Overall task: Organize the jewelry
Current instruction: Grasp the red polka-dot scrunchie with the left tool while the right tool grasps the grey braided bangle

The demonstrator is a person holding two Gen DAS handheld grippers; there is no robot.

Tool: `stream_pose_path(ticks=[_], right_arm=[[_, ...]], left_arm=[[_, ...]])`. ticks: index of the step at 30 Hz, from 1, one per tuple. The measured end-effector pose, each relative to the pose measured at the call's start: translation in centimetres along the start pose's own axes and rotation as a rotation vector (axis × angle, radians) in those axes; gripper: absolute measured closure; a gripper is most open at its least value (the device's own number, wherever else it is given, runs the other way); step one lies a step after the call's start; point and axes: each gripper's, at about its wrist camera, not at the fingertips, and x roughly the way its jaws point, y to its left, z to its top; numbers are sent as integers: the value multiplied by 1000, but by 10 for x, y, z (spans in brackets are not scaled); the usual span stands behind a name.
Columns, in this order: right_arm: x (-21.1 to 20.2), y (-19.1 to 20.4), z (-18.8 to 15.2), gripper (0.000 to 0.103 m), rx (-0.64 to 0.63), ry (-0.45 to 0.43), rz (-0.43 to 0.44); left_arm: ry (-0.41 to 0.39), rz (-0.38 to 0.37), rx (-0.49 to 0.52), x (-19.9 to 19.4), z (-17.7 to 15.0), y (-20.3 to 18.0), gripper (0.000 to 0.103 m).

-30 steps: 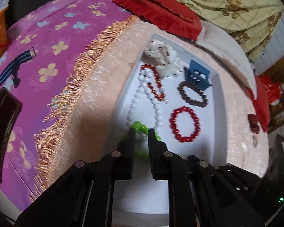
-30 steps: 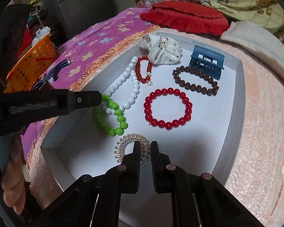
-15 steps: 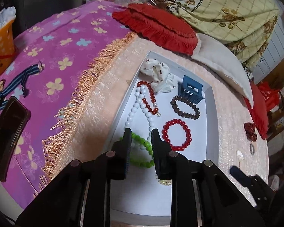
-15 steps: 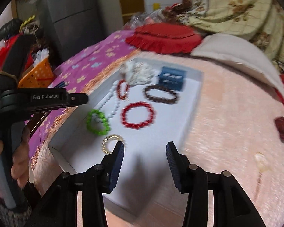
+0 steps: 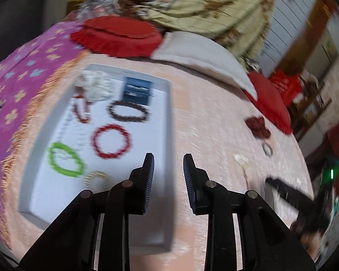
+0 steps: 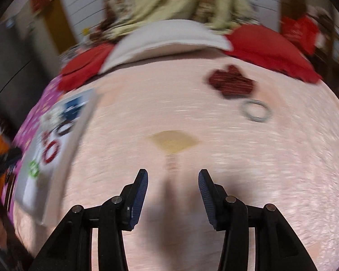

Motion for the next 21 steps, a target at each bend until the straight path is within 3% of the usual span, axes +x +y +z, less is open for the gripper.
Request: stream_pose_path(ticks=[6,10,16,21], right_arm=[[32,-58,47,59,58,23,-102],[51,-73,92,59,84,3,-107],[93,-78,154,59,75,16,-132],[138,-88,170,63,119,89,-117]], left_arm=[[38,6,131,28,-24,-42,77],[57,-2,188,46,-32,-53,77],[78,-2,195,66,-34,-57,77],[109,4,196,81,-35,-57,77]])
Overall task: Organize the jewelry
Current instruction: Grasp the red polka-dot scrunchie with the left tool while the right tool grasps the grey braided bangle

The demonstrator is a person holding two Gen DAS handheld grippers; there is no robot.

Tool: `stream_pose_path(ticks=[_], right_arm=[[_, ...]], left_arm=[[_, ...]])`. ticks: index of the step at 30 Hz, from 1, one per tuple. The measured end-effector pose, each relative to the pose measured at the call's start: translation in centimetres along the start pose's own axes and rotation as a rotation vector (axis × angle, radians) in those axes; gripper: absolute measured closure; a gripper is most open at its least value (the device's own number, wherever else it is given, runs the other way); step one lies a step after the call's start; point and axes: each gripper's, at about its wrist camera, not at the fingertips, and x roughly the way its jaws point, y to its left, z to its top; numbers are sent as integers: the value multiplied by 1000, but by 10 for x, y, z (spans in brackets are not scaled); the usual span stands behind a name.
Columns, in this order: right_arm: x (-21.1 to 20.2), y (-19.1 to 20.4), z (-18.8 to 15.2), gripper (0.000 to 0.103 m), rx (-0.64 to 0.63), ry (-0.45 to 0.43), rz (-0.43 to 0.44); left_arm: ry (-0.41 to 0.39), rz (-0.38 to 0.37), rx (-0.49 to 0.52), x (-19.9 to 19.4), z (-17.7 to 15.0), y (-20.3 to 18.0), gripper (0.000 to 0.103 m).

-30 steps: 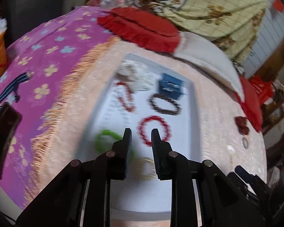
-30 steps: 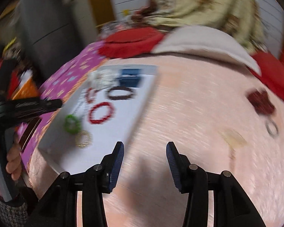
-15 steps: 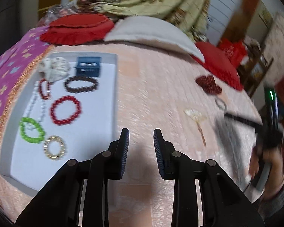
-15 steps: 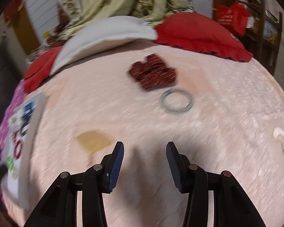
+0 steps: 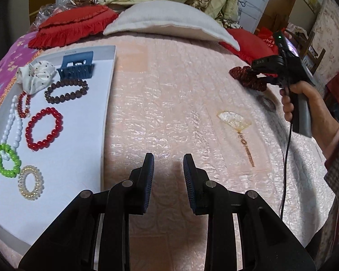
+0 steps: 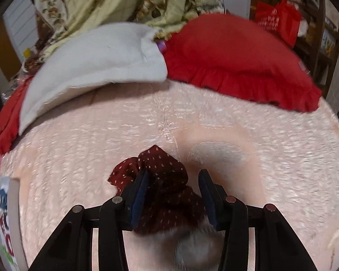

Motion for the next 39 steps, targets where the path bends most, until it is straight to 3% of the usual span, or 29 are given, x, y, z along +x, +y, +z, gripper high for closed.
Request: stream_pose_path(ticks=[1,2,5,8,10,12,14,18,21,25,33,39], right_arm=[[5,1,-1,70,7,24,33],[5,3,-2,71,8,15,52],[-1,17,-17,71,-3,73,239],[-11,47,-45,71,-84,168,417],[-29,64,-65,71,-168,187,456],[-51,63,-75,67,-202,128,438],[-74,48,-79,51,-177,59,420],[-99,-1,-78,50,-122,-56,282],[-94,-38,-77,50,-93,-66,175],[-77,-67,-72,50,-64,-56,141],[-45,-62,-69,56,-123,-59,100],[-44,-62,-75,56,-160,-86,90]], left_arm=[[4,2,0,2,0,0,77],[7,5,1,4,0,1,77],[13,12,-6,7,1,4,77],[22,9,-21,8,1,6,77],[22,2,-28,5,2,6,77],[8,4,-25,1,3,4,77],[-3,6,-22,-3,3,3,77],[3,-26,-31,-7,4,4,77],[25,-75,-68,-8,10,7,77],[52,-112,-119,-4,28,4,77],[107,-151,-155,38,81,-19,76],[119,-174,-122,74,114,-47,63]])
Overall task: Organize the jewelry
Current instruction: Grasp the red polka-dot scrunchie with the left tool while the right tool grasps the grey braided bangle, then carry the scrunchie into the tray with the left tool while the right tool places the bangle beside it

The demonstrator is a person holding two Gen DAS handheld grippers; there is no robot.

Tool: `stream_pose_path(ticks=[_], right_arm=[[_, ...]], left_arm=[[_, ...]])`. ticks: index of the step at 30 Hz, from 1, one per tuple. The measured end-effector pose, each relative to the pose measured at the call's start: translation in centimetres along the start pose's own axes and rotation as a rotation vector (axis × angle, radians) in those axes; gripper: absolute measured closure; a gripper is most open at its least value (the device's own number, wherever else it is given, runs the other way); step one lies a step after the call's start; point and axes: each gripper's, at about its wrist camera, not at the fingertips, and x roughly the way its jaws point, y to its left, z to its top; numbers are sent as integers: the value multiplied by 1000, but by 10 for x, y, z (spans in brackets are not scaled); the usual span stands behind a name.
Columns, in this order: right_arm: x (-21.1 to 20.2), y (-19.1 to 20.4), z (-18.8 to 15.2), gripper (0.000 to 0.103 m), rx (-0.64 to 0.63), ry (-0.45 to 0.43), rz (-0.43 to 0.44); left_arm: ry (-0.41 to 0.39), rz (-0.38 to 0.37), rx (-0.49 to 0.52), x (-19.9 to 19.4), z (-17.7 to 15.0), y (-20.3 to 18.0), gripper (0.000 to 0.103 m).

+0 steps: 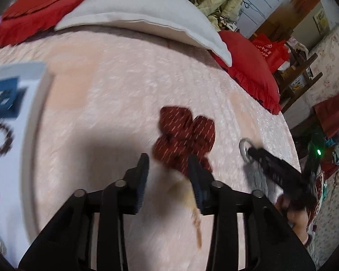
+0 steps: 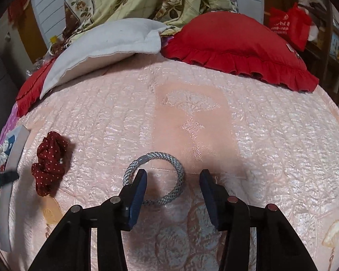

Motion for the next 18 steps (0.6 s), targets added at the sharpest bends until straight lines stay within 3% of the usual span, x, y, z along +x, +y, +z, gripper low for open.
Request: stream_pose_path(ticks=[3,7,9,13,14,15,18], right_arm=[[2,3,-2,58,-18,-11,-14],[5,8,-3,64,-43,-23,-44],[6,11,-2,67,-59,-29,-56],[7,21,-2,84,-96,-41,-64],[7,24,-2,94,-104,-37,-48],[7,28,-2,95,-112,-31,-51],[3,31,-3,96,-95,-20,-21]], left_arm=[[18,6,16,22,9,-10,62],[42,69,49,48,14,-17,61],[14,94,64,49,13,-18,56],[9,139,118,51,9,-25,55],[21,159,157,52,7,-30,76],[42,165,200,53,5,-35,93],[83,122,217,44,-2,-38,97]])
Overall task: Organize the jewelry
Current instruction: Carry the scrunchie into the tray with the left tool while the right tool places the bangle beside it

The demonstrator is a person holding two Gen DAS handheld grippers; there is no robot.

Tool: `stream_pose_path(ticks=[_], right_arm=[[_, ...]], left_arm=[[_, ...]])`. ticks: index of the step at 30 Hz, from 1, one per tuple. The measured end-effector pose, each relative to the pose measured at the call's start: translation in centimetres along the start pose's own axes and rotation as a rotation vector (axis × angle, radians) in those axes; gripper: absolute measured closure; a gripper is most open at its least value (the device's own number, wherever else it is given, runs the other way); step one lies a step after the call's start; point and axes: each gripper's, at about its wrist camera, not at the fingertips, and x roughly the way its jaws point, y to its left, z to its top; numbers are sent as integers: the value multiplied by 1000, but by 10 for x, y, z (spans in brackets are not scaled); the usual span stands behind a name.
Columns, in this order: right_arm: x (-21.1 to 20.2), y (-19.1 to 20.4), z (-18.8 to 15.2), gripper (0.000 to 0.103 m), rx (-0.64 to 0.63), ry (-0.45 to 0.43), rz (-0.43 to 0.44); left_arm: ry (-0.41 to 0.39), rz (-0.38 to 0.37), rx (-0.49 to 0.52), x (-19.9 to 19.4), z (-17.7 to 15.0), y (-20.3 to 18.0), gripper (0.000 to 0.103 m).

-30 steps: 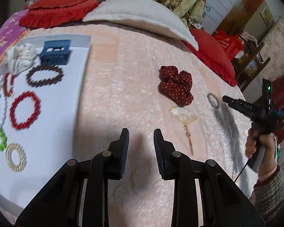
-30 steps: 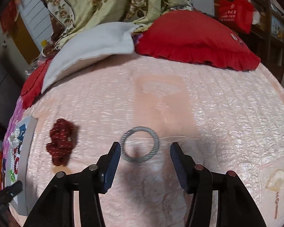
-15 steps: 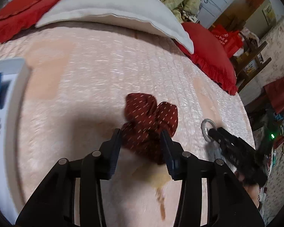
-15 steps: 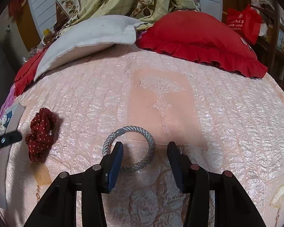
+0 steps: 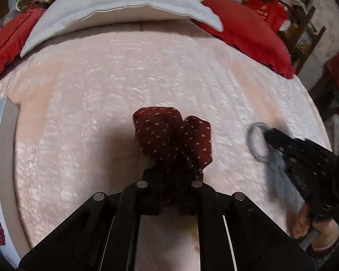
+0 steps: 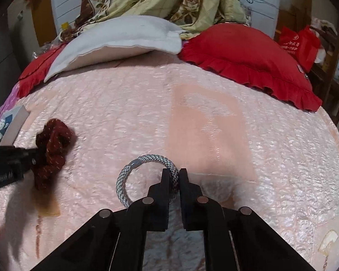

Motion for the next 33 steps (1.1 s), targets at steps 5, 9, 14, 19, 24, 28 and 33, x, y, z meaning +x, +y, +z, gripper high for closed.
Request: stream_pose_path(ticks=[5,9,14,19,24,28,33], right_arm=[[-24,5,2,97,25,-31,16],[-55,21,4,97,6,-68,34],[-89,53,1,97,-37,-103,69],[-120,101,-7,97,-111,-128,130],[-137,166,-18,97,-211,-125,210],[-141,227,-26,97,-293,-111,284],[-132,296,-38,97,-379,-70,365]], left_arm=[[-46,-22,9,-45,-24,-1,97],[-88,-34,4,-91,-47,0,97],[-136,-59,-71,-140,-74,15,96],[-167,9,-153,-176,-116,53,96],[-153,69,-288,-191,-163,108,96],[-152,183,-339,-194,-190,143,96],[-141,250,-402,-191,-212,186,96]])
